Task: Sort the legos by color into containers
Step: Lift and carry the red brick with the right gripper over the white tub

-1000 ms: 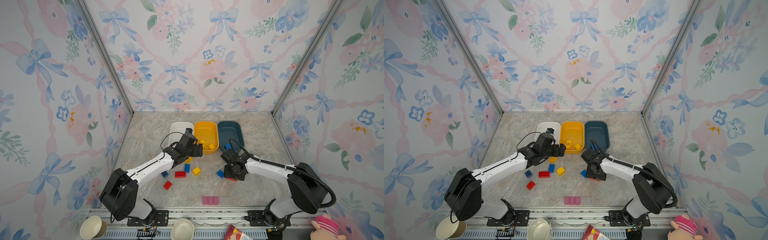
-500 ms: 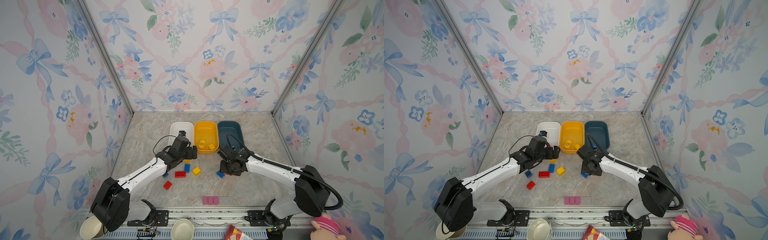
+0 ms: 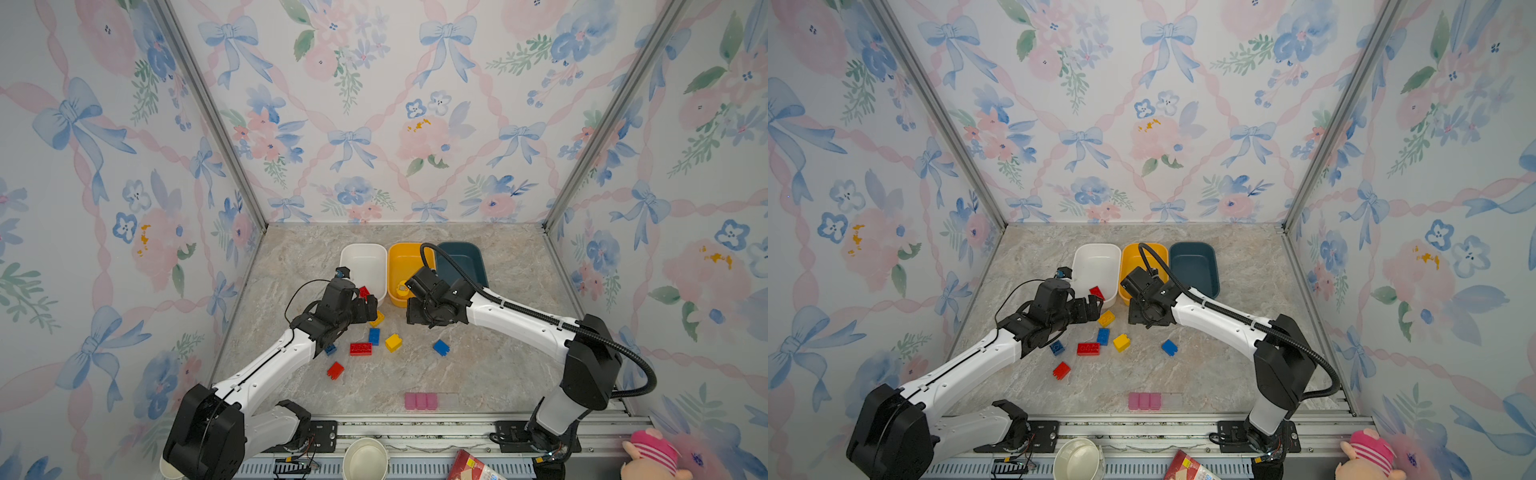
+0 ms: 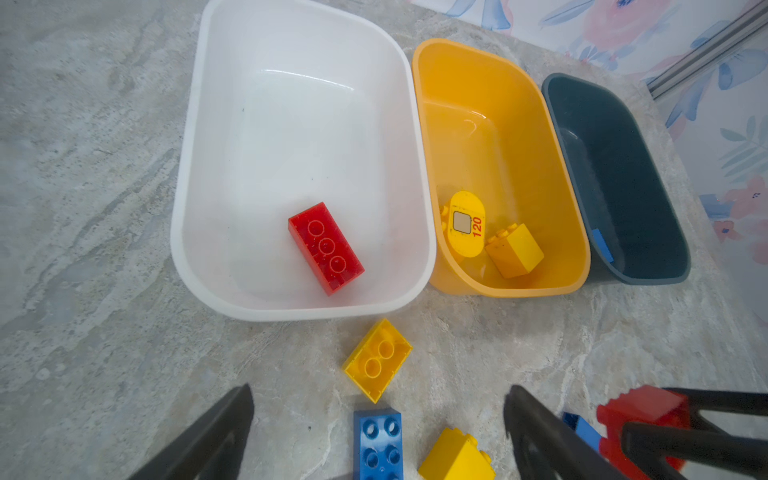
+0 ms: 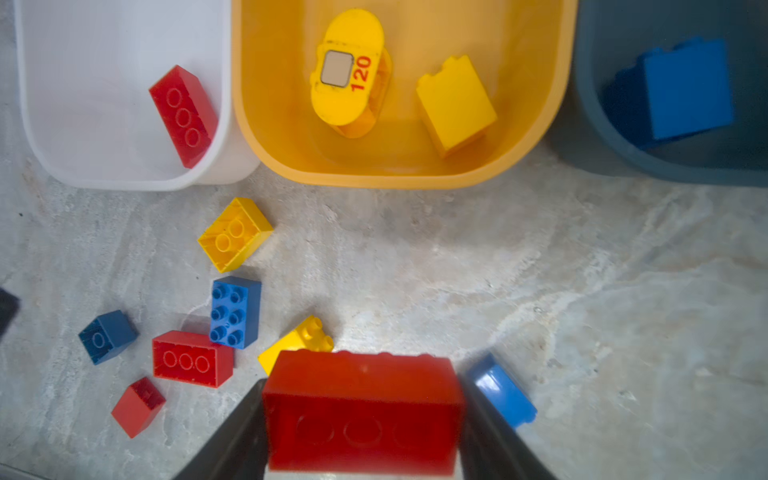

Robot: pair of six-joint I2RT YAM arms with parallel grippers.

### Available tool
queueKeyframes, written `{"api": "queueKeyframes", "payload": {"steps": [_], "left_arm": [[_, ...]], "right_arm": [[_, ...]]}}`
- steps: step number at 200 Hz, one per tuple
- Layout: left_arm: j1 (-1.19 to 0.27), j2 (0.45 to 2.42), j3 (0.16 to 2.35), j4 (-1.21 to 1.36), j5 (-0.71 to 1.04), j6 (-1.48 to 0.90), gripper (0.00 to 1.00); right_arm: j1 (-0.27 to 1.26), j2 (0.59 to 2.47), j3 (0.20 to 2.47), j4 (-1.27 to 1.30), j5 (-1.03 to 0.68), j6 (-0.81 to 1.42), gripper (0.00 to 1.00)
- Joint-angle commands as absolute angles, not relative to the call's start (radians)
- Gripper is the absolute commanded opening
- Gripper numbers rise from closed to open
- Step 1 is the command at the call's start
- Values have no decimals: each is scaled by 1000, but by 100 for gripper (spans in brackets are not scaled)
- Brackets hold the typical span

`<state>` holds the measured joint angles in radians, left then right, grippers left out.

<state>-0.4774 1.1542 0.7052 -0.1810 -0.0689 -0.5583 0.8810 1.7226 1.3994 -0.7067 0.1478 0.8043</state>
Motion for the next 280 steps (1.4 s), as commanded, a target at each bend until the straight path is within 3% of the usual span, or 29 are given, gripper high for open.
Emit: {"api": "queueKeyframes", "payload": {"steps": [1, 182, 204, 245, 280], "left_arm": [[-464, 1124, 690, -183, -49, -569, 96], [-431, 1085, 620, -184, -34, -575, 97], [-431, 1090, 620, -184, -34, -574, 97], [-429, 1092, 621, -183, -37, -574, 97], [-429, 1093, 621, -184, -35, -574, 97]], "right_arm": [[891, 1783, 1497, -695, 141, 748, 59], [816, 2337, 2158, -651, -27, 631, 60], [807, 2375, 2204, -664, -35, 632, 63], [801, 2403, 2244, -672, -45, 632, 79], [801, 2399, 2245, -675, -46, 631, 82]]}}
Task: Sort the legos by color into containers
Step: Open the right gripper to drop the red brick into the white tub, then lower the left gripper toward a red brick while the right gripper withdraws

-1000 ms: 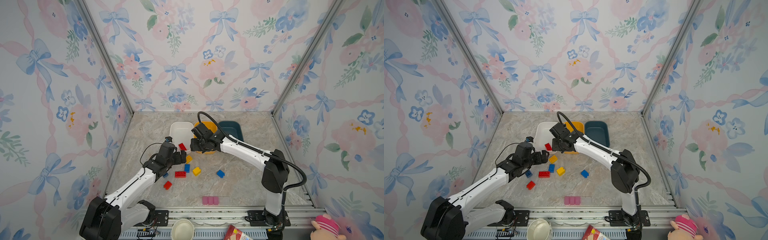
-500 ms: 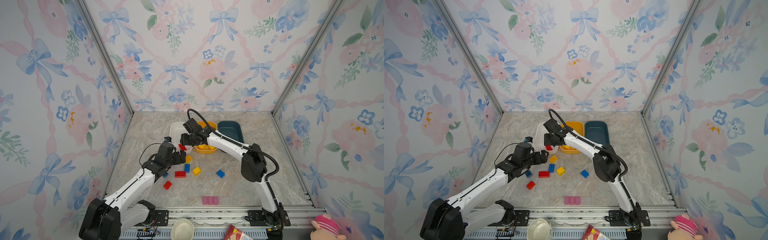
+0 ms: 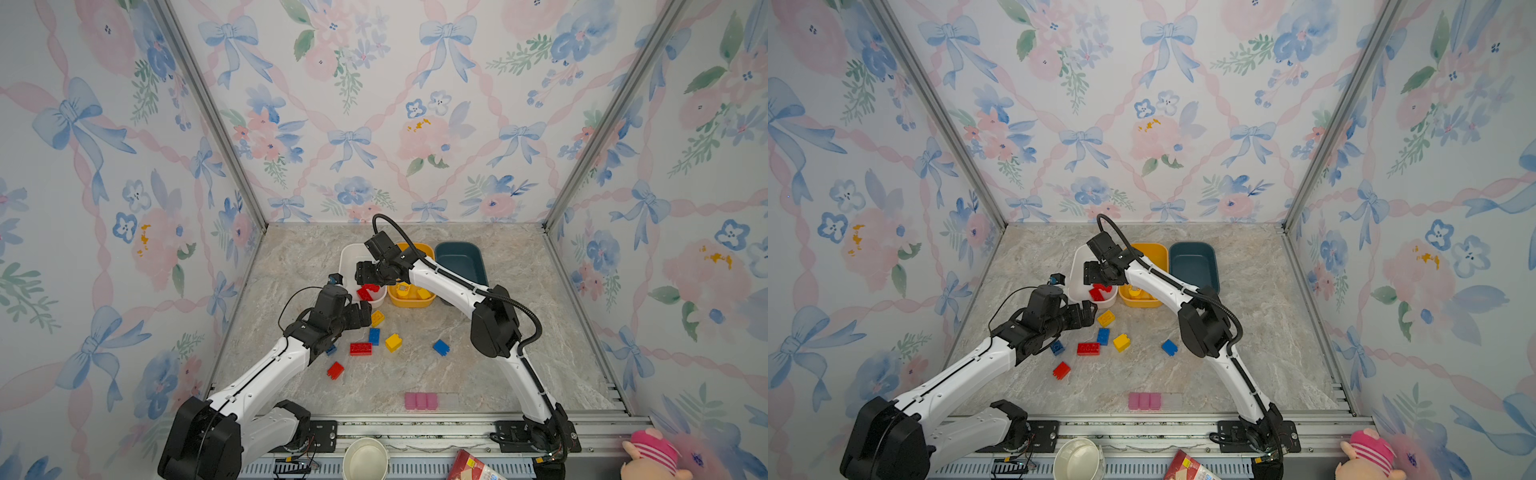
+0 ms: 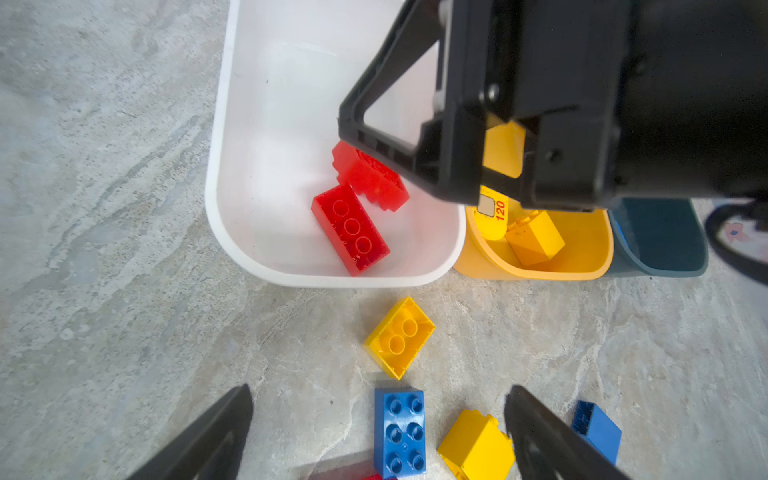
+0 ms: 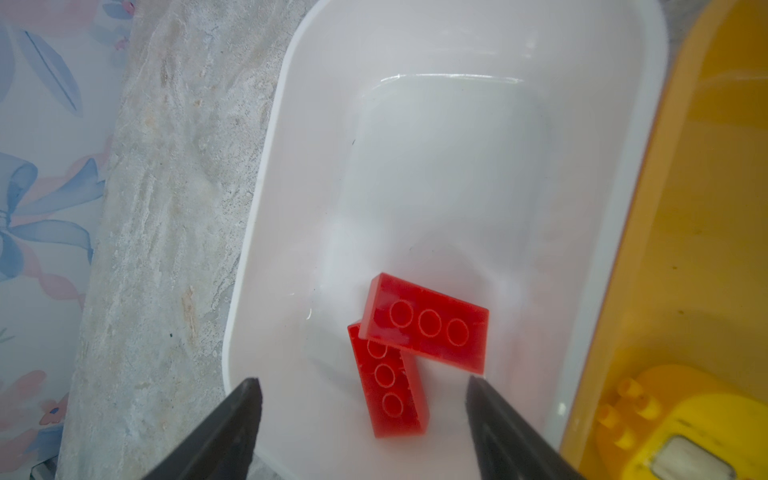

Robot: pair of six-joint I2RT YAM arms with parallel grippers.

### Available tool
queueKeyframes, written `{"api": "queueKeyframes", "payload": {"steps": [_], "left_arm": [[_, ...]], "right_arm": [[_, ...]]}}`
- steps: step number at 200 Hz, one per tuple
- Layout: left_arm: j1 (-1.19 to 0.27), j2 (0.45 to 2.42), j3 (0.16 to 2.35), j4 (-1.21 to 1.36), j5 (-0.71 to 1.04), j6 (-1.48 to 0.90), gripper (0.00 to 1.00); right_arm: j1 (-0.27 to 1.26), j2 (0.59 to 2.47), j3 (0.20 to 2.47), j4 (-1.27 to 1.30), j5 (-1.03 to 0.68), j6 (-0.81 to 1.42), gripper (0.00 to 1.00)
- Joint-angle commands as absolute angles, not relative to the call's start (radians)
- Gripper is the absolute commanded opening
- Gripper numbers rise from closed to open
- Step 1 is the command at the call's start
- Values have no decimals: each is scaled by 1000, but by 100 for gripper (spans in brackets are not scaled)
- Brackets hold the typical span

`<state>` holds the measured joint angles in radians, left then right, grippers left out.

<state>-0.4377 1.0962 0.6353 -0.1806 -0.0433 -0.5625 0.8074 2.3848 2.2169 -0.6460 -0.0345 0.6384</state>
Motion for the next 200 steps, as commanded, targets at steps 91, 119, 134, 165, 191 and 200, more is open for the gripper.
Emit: {"api": "queueKeyframes", "payload": {"steps": [91, 119, 134, 165, 191, 200], "left_arm": [[-429, 1089, 614, -188, -18, -574, 97], [-431, 1093, 615, -203, -22, -575, 97], [-431, 1095, 620, -219, -26, -576, 96], [-447, 1098, 621, -259, -45, -578, 96], [-476, 1098, 622, -299, -68, -586, 96], [-489, 1096, 621, -312, -75, -590, 96]], "right_arm": [[805, 2335, 2201, -676, -40, 597, 85], [811, 2284, 2143, -674, -31, 591, 86], [814, 2248, 2095, -667, -28, 591, 87], [818, 2158, 1961, -634, -15, 597, 89], [823, 2075, 1837, -608, -9, 605, 90], [825, 2043, 1793, -597, -8, 609, 91]]}}
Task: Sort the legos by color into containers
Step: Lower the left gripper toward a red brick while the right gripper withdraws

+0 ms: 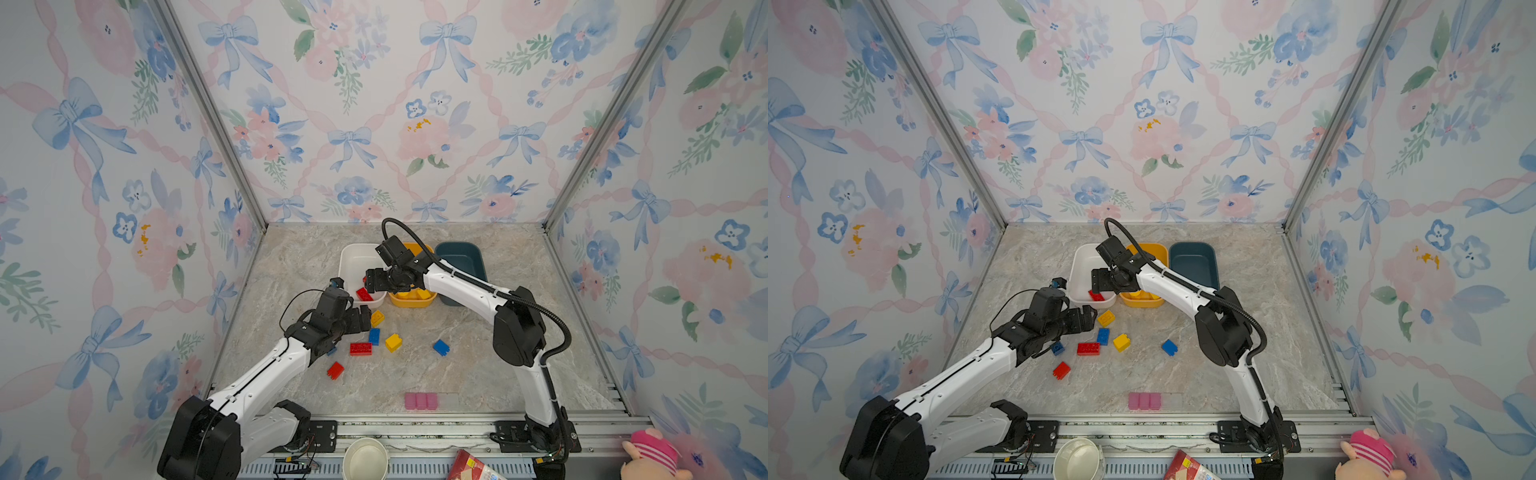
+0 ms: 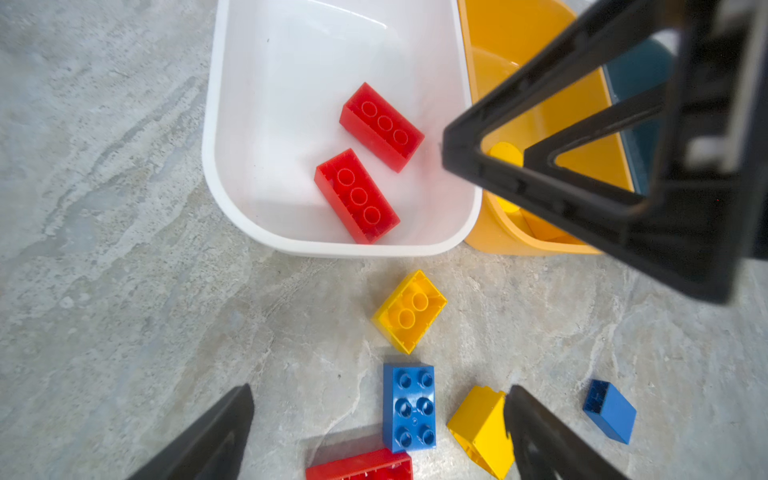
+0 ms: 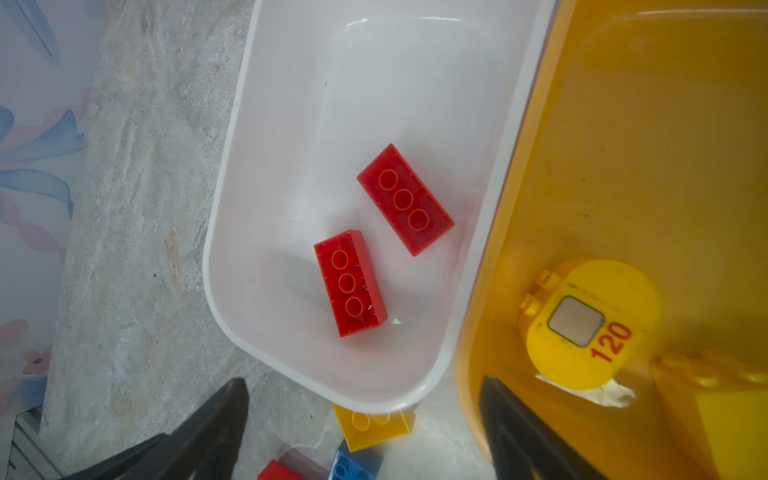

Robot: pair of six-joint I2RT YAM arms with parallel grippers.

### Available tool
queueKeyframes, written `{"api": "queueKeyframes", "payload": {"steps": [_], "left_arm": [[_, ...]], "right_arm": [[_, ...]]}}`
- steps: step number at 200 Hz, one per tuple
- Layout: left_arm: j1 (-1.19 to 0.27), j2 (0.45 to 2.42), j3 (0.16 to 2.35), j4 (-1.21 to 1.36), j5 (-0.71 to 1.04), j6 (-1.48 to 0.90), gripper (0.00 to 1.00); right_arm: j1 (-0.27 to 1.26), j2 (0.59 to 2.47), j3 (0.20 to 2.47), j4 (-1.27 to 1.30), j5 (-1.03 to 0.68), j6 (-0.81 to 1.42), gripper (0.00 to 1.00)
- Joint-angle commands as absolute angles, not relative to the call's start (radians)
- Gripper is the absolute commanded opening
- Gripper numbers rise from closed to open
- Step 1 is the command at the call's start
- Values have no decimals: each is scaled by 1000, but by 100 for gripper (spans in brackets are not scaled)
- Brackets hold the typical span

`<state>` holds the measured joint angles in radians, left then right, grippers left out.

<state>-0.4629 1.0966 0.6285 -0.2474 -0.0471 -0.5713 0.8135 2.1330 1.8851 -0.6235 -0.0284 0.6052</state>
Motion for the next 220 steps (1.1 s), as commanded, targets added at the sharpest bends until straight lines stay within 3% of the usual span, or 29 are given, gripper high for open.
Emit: {"api": "queueKeyframes", "payload": {"steps": [1, 124, 220], "left_arm": [[-490, 1096, 621, -314, -76, -590, 96], [-628, 1137, 557, -397, -150, -675, 98], [-673, 1286, 590, -396, -189, -649, 97]], "right_arm": [[825, 2040, 1787, -598, -7, 609, 91], [881, 1745, 1392, -591, 47, 682, 97], [872, 1674, 1322, -609, 78, 690, 98]]}}
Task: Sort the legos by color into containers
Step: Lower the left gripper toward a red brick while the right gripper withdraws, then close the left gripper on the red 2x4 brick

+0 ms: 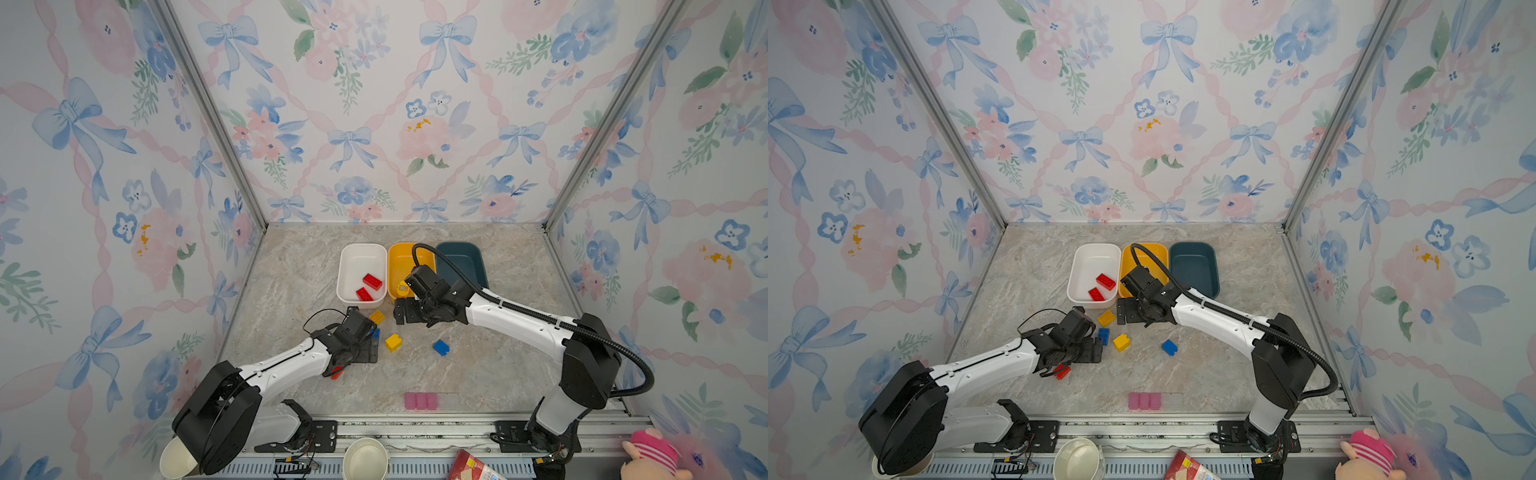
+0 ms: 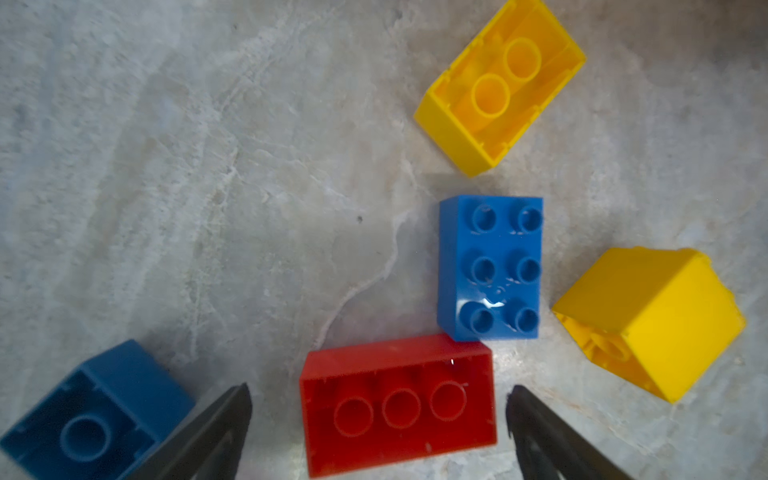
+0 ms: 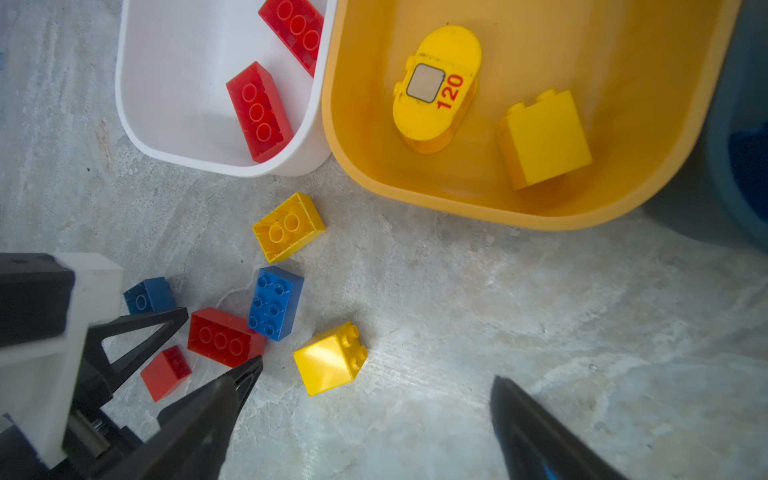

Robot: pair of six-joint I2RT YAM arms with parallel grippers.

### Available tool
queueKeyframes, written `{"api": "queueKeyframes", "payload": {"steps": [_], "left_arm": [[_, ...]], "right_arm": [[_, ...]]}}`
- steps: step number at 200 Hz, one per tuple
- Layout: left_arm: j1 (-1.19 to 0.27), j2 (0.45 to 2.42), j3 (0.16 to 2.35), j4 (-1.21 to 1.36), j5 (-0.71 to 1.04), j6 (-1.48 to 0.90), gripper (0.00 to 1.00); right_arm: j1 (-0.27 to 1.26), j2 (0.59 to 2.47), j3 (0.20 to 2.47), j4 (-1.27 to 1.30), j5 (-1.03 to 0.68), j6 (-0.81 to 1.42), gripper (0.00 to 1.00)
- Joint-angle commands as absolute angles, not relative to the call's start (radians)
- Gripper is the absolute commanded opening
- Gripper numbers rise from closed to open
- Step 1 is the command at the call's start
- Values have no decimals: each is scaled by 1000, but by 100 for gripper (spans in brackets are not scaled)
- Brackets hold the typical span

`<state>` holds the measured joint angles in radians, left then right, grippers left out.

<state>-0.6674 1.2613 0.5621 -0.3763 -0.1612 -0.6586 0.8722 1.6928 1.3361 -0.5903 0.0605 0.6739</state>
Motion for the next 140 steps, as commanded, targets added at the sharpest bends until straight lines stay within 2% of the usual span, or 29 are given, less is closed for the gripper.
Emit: {"api": "queueKeyframes", "payload": {"steps": [1, 79, 140], "left_arm": [[-673, 1287, 589, -395, -190, -648, 97], [-693, 1369, 630, -392, -190, -630, 87], [-707, 1376, 626, -391, -201, -638, 71]], "right_arm": [[873, 1674, 1322, -609, 78, 690, 98], [855, 1671, 1320, -614, 78, 686, 98], [850, 1660, 1299, -609, 79, 691, 98]]}}
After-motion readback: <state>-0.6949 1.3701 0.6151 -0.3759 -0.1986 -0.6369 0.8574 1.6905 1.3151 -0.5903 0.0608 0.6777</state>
